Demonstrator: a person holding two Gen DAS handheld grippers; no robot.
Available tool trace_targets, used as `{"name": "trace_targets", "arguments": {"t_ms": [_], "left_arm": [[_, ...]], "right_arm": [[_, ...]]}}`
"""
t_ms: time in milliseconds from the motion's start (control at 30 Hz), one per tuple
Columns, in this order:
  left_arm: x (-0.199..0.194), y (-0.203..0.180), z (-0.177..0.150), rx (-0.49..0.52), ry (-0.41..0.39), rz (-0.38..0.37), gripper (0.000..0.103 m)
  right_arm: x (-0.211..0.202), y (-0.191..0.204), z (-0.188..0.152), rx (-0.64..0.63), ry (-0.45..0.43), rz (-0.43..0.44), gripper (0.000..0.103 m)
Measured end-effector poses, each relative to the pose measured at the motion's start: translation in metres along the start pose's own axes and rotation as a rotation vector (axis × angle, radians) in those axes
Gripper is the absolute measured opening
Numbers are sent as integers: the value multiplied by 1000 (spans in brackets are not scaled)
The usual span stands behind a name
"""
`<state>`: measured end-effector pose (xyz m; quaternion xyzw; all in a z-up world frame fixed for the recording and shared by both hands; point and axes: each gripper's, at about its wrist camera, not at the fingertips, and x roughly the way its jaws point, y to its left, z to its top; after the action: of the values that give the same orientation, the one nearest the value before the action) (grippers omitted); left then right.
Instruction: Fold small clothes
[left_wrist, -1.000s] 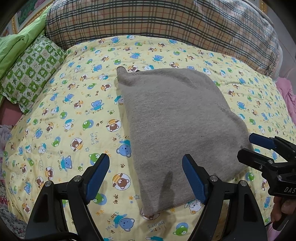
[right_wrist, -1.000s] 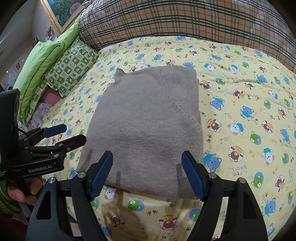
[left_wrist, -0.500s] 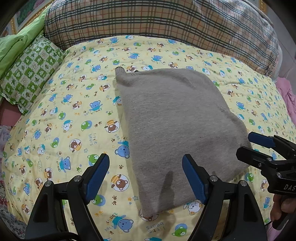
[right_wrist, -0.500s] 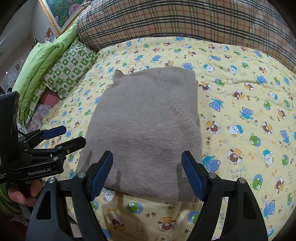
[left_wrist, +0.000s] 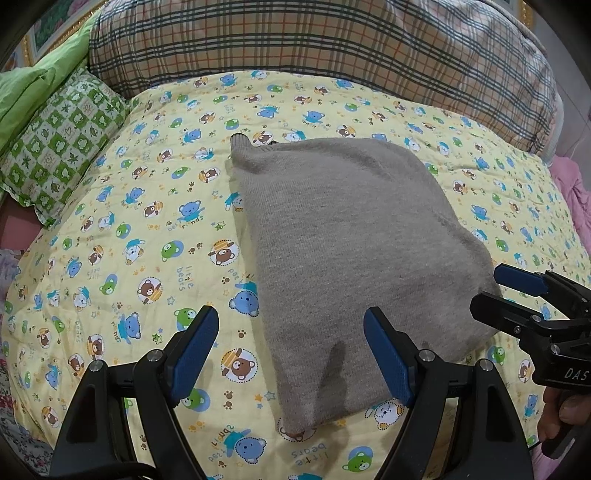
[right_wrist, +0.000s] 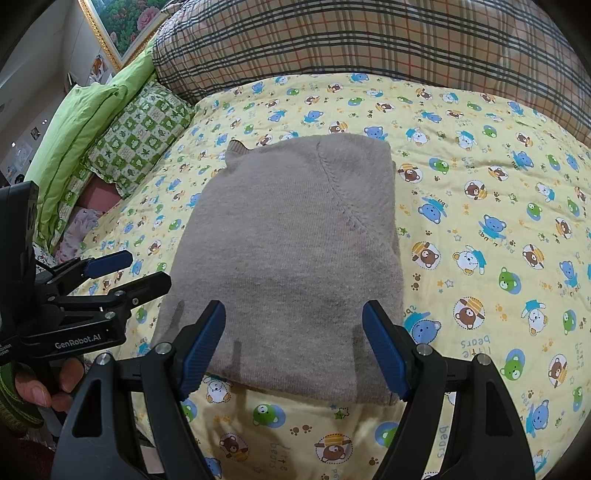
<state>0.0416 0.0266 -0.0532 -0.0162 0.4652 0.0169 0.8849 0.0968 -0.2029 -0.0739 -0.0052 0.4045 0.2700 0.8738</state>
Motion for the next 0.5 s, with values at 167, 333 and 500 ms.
{"name": "trace_targets", "arguments": {"t_ms": [167, 333, 500], "left_arm": [[0, 0, 0, 0, -1, -2, 81], [0, 0, 1, 0, -2, -3, 81], [0, 0, 3, -1, -8, 6, 81]], "right_arm": [[0, 0, -1, -1, 0, 2, 77], [0, -2, 2, 1, 1, 4, 77], [0, -5, 5, 5, -5, 4, 77]]}}
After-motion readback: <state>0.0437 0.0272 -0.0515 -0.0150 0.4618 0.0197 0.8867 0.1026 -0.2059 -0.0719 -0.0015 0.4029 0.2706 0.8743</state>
